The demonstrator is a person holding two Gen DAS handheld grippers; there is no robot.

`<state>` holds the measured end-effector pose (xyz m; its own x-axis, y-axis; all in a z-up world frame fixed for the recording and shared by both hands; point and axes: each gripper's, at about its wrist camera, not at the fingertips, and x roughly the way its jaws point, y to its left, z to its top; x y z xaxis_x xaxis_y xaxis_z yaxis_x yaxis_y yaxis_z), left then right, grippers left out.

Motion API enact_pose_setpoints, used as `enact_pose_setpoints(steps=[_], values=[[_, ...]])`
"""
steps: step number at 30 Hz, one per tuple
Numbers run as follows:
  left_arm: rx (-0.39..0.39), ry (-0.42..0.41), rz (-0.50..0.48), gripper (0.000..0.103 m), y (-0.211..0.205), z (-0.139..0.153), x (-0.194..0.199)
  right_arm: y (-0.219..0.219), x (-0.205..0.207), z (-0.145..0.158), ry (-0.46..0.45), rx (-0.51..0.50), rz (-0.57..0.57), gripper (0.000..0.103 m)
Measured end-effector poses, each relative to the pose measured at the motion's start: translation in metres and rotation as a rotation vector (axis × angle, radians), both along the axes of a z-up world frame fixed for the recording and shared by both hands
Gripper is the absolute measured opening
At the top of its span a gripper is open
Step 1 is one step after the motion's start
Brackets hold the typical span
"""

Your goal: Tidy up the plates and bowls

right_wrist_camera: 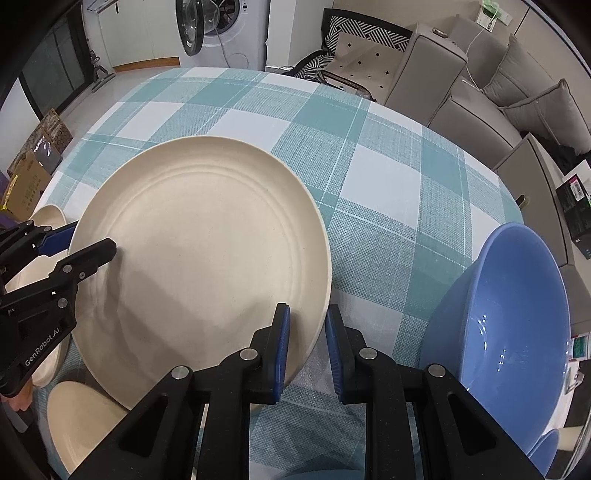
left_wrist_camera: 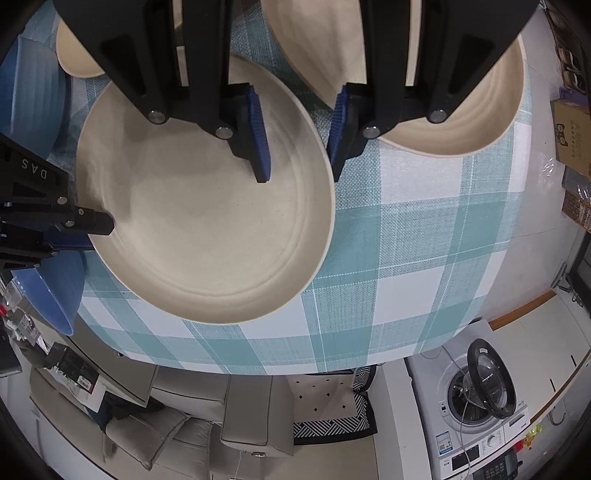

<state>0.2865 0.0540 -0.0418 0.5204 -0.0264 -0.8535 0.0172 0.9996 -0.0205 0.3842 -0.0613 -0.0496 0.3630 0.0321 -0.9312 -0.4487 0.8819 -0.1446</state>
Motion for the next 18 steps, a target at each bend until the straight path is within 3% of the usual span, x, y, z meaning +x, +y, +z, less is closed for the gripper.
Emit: enact_pose_setpoints(steps=[18], values=[[-0.002, -0.086, 0.022, 0.029, 0.005, 0.039, -0.029, 0.001, -0.027, 0.040, -0.063, 0.048, 0.024, 0.020]])
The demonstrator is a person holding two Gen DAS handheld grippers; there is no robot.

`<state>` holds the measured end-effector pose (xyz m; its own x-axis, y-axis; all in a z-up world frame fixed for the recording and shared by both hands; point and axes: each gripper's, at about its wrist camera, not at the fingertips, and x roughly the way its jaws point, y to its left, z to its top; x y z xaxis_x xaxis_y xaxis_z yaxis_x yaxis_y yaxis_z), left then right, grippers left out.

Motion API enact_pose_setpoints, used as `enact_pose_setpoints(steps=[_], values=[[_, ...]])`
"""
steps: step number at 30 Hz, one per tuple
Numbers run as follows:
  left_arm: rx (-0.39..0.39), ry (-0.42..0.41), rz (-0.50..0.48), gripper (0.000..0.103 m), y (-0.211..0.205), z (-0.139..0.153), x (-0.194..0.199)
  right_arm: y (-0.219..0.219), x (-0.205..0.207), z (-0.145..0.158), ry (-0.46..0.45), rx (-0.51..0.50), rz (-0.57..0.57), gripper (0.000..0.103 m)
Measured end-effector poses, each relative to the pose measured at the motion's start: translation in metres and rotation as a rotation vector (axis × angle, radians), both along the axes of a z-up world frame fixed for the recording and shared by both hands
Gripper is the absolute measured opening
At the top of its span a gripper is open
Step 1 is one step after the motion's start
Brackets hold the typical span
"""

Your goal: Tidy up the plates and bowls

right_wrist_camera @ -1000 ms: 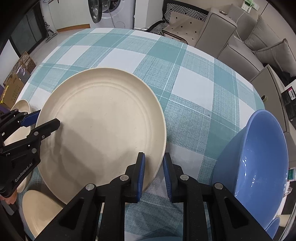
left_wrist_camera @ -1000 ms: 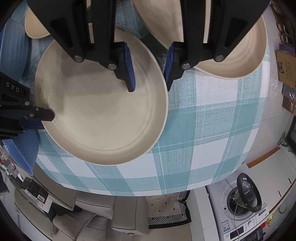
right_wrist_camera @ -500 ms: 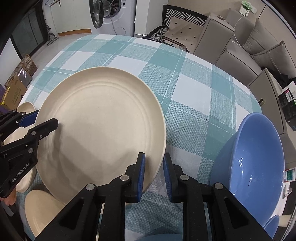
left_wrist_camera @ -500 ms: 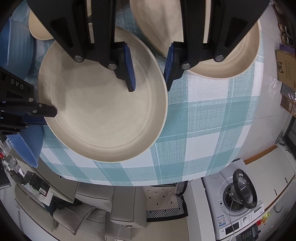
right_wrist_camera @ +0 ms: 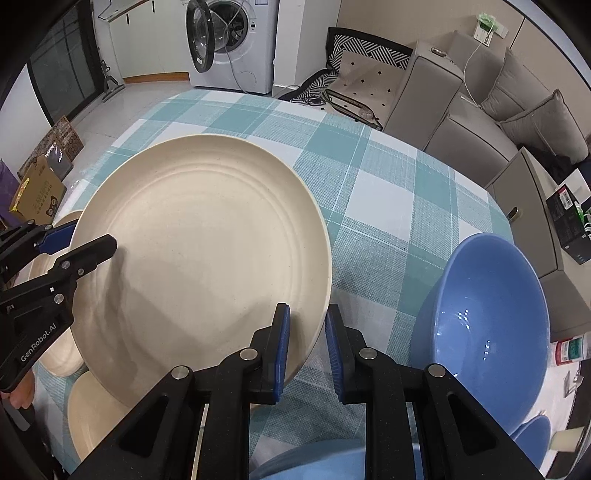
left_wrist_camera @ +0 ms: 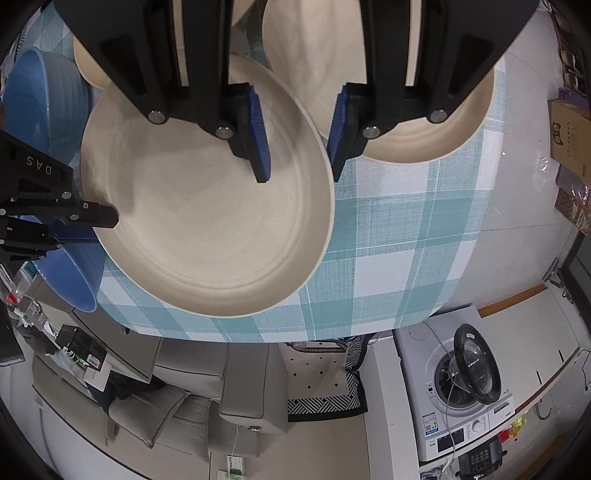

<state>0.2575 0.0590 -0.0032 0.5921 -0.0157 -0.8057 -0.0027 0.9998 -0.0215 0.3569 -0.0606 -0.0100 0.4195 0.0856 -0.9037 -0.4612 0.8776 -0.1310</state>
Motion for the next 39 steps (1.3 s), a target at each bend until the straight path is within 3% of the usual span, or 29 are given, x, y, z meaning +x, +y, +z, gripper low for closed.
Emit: enact_pose_setpoints(steps=[23, 39], values=[[-0.012, -0.077, 0.004, 0.029, -0.001, 0.028, -0.054, -0.010, -0.055, 0.043, -0.084, 0.076, 0.035, 0.020], [-0.027, -0.121, -0.020, 0.029, -0.009, 0.036, -0.096, -0.031, -0.085, 0.053, -0.103, 0.142, 0.047, 0.020]])
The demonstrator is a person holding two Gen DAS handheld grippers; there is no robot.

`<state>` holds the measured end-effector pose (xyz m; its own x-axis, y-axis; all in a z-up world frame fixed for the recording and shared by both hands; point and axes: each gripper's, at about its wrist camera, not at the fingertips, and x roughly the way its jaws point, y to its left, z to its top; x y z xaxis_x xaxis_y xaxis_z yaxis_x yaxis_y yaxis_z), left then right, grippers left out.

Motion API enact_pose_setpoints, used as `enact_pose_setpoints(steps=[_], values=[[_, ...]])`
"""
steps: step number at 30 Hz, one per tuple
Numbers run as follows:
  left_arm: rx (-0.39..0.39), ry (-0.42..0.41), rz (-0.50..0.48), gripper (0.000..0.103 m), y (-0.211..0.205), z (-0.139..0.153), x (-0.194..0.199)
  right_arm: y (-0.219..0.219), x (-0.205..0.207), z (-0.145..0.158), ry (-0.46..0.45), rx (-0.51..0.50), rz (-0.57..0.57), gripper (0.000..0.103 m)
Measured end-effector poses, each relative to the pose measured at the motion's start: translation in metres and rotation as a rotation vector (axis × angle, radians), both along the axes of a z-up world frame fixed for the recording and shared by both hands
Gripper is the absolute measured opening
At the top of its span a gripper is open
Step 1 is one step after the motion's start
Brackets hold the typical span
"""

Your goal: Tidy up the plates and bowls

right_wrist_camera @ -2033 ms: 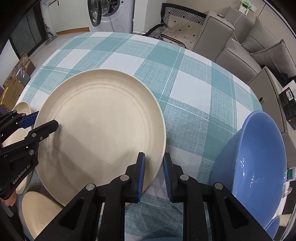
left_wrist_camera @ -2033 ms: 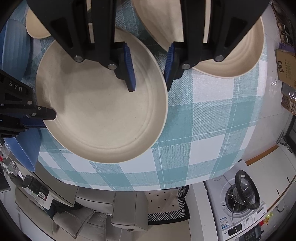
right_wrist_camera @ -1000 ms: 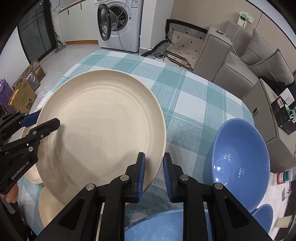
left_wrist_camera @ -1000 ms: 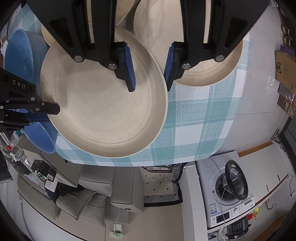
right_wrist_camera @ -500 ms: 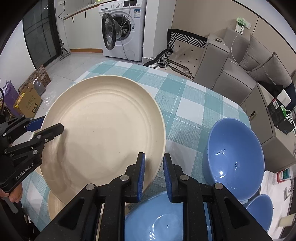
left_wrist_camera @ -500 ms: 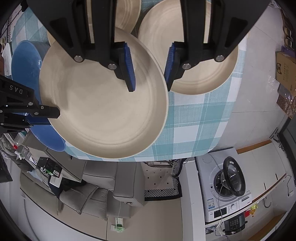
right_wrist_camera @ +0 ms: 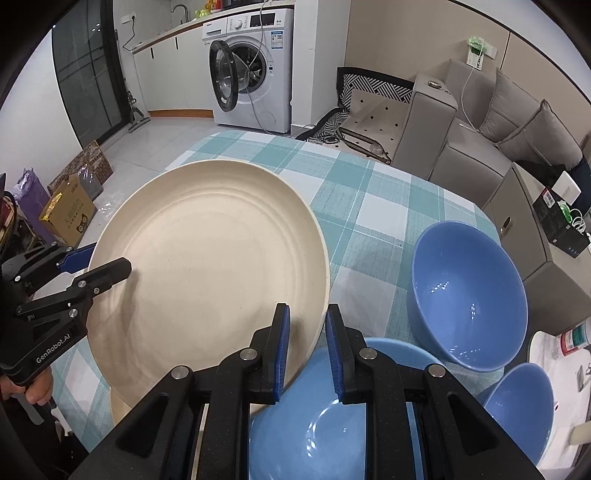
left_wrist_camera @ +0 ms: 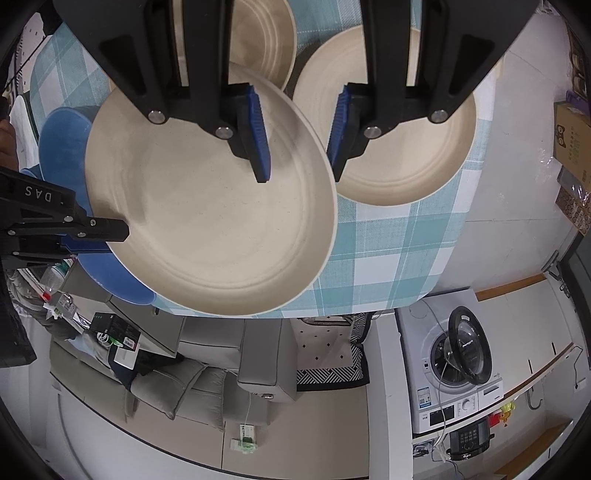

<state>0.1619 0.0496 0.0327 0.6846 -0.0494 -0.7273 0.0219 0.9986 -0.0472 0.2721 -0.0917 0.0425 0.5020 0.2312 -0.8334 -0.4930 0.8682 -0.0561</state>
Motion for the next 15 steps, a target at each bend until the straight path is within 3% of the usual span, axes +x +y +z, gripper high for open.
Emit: enact_pose_setpoints(steps=[15], values=[[-0.021, -0.026, 0.002, 0.029, 0.004, 0.004, -0.032, -0.008, -0.031, 0.005, -0.017, 0.059, 0.025, 0.020]])
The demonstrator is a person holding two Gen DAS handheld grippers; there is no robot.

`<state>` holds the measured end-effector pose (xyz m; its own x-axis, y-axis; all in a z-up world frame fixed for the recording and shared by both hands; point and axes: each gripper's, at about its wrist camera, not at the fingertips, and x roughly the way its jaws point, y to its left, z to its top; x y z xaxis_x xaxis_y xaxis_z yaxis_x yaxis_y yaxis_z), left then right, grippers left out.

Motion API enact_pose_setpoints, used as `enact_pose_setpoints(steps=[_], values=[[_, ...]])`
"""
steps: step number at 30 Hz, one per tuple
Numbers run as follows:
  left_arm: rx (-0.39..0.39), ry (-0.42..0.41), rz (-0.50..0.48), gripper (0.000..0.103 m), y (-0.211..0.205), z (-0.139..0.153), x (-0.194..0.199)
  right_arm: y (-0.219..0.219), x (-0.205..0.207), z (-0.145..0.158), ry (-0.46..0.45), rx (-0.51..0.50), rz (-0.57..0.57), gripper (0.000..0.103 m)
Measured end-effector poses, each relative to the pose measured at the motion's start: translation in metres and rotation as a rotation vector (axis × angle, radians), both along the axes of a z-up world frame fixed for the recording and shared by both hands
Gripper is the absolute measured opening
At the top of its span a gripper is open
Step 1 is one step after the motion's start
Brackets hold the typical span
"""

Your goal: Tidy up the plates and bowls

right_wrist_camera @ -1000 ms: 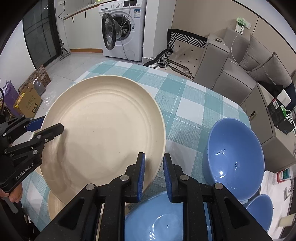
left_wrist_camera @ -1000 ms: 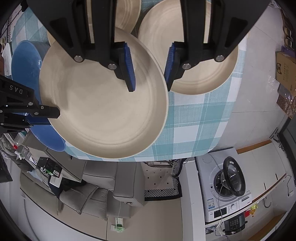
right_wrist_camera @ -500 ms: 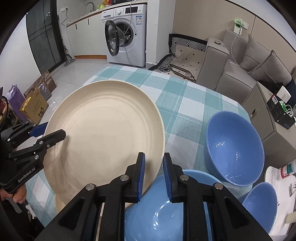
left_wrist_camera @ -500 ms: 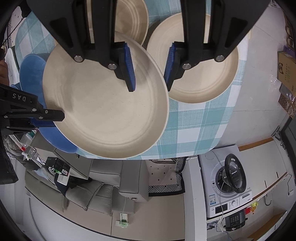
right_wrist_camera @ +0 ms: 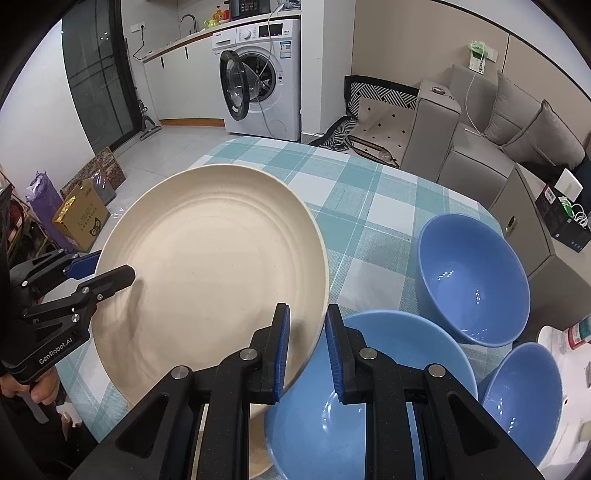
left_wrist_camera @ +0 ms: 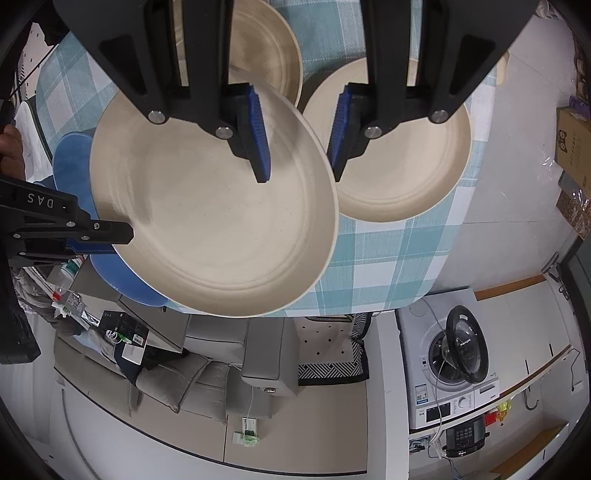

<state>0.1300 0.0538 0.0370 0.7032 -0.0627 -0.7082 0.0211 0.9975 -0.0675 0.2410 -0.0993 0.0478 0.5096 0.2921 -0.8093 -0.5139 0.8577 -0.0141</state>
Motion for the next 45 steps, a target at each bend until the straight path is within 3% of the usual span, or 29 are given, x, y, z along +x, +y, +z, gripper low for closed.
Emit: enact_pose_setpoints(steps=[17, 45], values=[[-0.023, 0.010, 0.020, 0.029, 0.009, -0.014, -0.026, -0.005, -0.042, -0.017, 0.010, 0.093, 0.008, 0.020], [-0.006, 0.032, 0.013, 0.031, -0.002, -0.034, -0.053, -0.024, -0.085, -0.039, -0.019, 0.159, -0.017, 0.020]])
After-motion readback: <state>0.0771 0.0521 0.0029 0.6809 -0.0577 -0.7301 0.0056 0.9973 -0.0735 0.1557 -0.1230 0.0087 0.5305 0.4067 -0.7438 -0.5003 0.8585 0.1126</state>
